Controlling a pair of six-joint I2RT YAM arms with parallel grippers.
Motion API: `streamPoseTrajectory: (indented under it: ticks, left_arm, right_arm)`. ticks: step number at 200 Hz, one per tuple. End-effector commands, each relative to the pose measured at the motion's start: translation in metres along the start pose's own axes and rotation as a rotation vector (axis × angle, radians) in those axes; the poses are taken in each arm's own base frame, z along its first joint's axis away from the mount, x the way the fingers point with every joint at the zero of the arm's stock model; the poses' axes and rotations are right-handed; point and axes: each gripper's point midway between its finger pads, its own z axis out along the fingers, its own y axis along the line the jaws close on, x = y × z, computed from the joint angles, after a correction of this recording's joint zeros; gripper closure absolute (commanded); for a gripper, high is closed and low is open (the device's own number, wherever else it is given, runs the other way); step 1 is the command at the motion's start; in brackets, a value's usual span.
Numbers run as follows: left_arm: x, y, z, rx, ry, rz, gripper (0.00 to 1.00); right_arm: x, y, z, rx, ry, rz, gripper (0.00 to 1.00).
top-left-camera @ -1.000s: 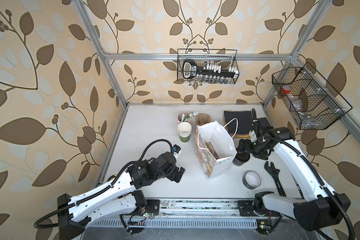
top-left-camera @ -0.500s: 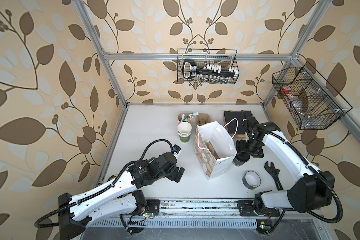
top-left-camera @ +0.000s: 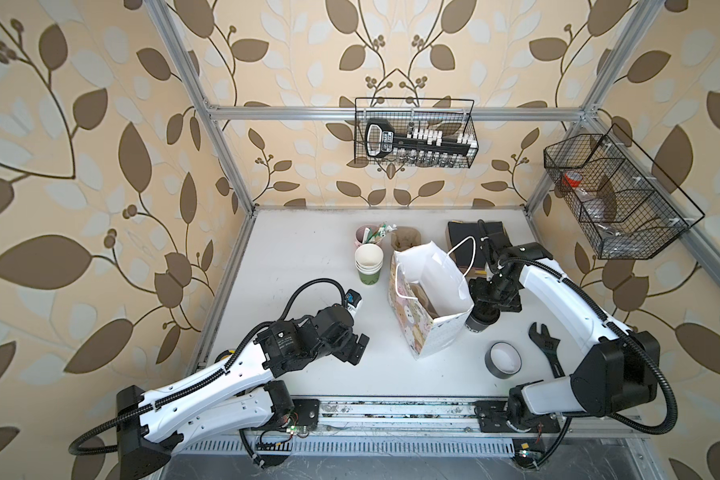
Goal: Pack the takeout coffee
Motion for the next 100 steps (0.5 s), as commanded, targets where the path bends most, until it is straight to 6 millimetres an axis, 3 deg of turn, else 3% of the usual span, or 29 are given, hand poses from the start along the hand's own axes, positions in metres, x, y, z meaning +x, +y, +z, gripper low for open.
streamPoseTrajectory:
  ticks: [1,100]
  left_arm:
    - [-0.014,-0.001,-0.01,-0.009,-0.044,-0.009,0.01]
    - [-0.014,0.0,-0.009,-0.014,-0.04,-0.006,0.01]
  right_arm:
    - [0.003,-0.006,0.007,0.048,0.014,-0.014,0.15]
    - [0.007,-0.009,0.018,0.055,0.029,-0.015,0.23]
